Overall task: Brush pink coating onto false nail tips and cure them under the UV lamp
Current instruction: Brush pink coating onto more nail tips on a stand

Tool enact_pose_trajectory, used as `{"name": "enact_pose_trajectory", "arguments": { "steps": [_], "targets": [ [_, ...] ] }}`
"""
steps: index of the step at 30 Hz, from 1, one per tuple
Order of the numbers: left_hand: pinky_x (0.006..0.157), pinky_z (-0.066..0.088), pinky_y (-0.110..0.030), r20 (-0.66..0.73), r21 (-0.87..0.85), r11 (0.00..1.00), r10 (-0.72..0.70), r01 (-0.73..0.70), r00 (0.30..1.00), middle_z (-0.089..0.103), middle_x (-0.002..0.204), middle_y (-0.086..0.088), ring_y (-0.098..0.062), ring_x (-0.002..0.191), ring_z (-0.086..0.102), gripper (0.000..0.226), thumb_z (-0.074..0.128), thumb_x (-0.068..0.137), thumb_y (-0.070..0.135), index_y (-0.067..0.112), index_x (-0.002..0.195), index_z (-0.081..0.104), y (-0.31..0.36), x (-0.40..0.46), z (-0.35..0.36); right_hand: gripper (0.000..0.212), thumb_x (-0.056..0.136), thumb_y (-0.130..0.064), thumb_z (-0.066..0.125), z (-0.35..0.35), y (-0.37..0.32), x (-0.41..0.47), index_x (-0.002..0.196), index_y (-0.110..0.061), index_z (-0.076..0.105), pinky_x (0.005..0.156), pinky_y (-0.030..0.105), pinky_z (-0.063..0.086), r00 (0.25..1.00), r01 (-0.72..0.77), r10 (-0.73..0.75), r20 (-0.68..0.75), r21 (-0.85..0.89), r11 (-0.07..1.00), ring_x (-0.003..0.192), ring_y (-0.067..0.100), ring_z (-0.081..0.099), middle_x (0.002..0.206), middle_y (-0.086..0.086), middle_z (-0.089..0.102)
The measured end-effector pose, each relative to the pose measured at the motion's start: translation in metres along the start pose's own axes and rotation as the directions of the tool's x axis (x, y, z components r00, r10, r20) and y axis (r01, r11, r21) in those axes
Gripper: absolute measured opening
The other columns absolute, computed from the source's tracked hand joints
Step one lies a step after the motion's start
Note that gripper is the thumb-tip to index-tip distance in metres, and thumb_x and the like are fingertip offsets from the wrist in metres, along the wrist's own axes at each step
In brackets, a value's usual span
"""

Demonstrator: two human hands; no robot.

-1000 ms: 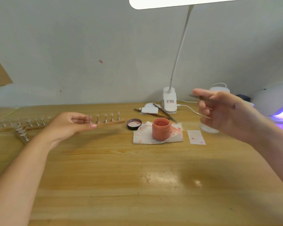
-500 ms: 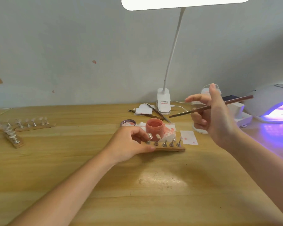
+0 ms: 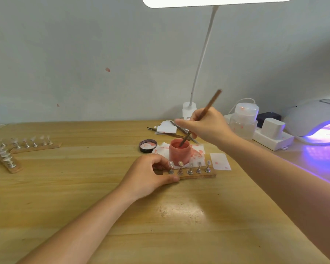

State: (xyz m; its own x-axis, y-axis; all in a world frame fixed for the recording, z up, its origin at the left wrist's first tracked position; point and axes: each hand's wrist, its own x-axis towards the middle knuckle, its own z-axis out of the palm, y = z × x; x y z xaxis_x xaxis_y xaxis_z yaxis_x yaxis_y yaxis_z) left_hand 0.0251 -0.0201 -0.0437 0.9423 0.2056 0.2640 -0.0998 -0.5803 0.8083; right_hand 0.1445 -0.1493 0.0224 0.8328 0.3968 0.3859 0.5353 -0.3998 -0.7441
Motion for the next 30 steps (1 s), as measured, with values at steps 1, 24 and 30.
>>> {"name": "enact_pose_trajectory", "arguments": {
  "steps": [1, 24, 30],
  "targets": [
    [0.067, 0.044, -0.009, 0.001, -0.002, 1.0, -0.001, 0.001, 1.0, 0.064, 0.072, 0.012, 0.008, 0.068, 0.056, 0.026, 0.084, 0.059, 0.021, 0.028, 0.068, 0.061, 0.0, 0.0, 0.0, 0.047, 0.076, -0.041, 0.073, 0.004, -0.001, 0.003, 0.048, -0.015, 0.046, 0.042, 0.011, 0.036, 1.0, 0.016, -0.015, 0.008, -0.066, 0.998, 0.047, 0.004, 0.048, 0.045, -0.003, 0.05],
    [0.062, 0.042, -0.005, -0.015, -0.048, 0.999, -0.007, 0.006, 1.0, 0.063, 0.065, 0.014, 0.008, 0.062, 0.056, 0.023, 0.082, 0.062, 0.015, 0.027, 0.066, 0.063, 0.003, -0.001, 0.0, 0.053, 0.082, -0.043, 0.065, -0.001, 0.018, 0.006, 0.044, -0.014, 0.044, 0.055, 0.028, 0.034, 0.958, -0.175, 0.215, -0.189, 0.209, 0.962, 0.04, 0.01, 0.04, 0.031, -0.007, 0.04],
    [0.065, 0.045, -0.01, -0.015, -0.043, 0.999, -0.024, 0.023, 1.0, 0.064, 0.065, 0.013, 0.005, 0.064, 0.057, 0.021, 0.083, 0.061, 0.017, 0.028, 0.066, 0.064, 0.002, -0.001, -0.001, 0.051, 0.083, -0.04, 0.064, -0.003, 0.02, 0.003, 0.045, -0.013, 0.043, 0.055, 0.027, 0.035, 0.961, -0.149, 0.195, -0.198, 0.224, 0.963, 0.037, 0.007, 0.041, 0.035, -0.003, 0.043]
  ]
}}
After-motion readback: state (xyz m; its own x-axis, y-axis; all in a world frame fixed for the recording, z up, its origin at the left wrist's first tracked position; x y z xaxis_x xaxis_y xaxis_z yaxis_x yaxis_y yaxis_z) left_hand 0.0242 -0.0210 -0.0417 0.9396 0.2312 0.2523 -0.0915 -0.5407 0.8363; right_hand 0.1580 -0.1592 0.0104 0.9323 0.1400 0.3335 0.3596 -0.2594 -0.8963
